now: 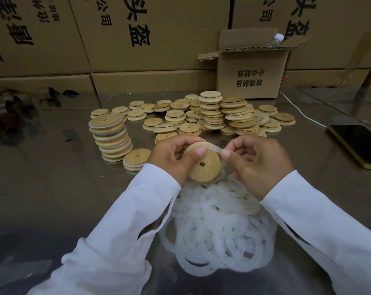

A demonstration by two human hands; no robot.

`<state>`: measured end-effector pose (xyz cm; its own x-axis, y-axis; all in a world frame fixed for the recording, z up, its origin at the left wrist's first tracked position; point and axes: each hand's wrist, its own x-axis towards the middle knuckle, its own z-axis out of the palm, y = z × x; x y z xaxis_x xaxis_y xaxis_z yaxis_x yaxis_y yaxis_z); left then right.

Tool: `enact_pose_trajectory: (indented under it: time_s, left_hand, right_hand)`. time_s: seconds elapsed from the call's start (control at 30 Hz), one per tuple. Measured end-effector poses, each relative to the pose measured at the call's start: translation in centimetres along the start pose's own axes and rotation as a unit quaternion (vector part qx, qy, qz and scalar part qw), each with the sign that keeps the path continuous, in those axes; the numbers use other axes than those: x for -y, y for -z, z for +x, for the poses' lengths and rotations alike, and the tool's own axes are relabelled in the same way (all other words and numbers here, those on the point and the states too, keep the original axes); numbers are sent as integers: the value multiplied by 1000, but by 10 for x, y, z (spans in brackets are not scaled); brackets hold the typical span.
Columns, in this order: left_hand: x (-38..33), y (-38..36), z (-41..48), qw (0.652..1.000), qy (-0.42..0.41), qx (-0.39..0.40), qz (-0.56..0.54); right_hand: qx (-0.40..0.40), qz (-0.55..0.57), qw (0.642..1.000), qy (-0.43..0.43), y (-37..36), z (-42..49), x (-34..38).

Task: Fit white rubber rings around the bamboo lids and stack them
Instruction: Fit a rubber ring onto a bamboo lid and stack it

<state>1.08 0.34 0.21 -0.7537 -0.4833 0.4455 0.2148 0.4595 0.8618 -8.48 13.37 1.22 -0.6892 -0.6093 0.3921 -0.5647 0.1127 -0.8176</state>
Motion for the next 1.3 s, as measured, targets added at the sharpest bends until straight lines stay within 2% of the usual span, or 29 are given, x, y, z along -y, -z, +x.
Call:
enact_pose_trajectory:
  time_s: [0.33, 0.6, 0.87, 1.3]
  left_hand:
    - [1, -3, -2, 1000, 15, 9, -10]
    - [1, -5, -2, 1000, 31, -4, 1]
    - [3, -5, -2, 999, 39, -4, 17]
    - [3, -3, -1, 1000, 19, 12, 18]
  right_hand:
    - [4, 38, 999, -18, 2, 1, -1]
    - [7, 14, 999, -35, 0, 0, -1]
    - [0, -52, 999, -8, -1, -2, 1]
    - [3, -24, 1000, -18, -1, -2, 1]
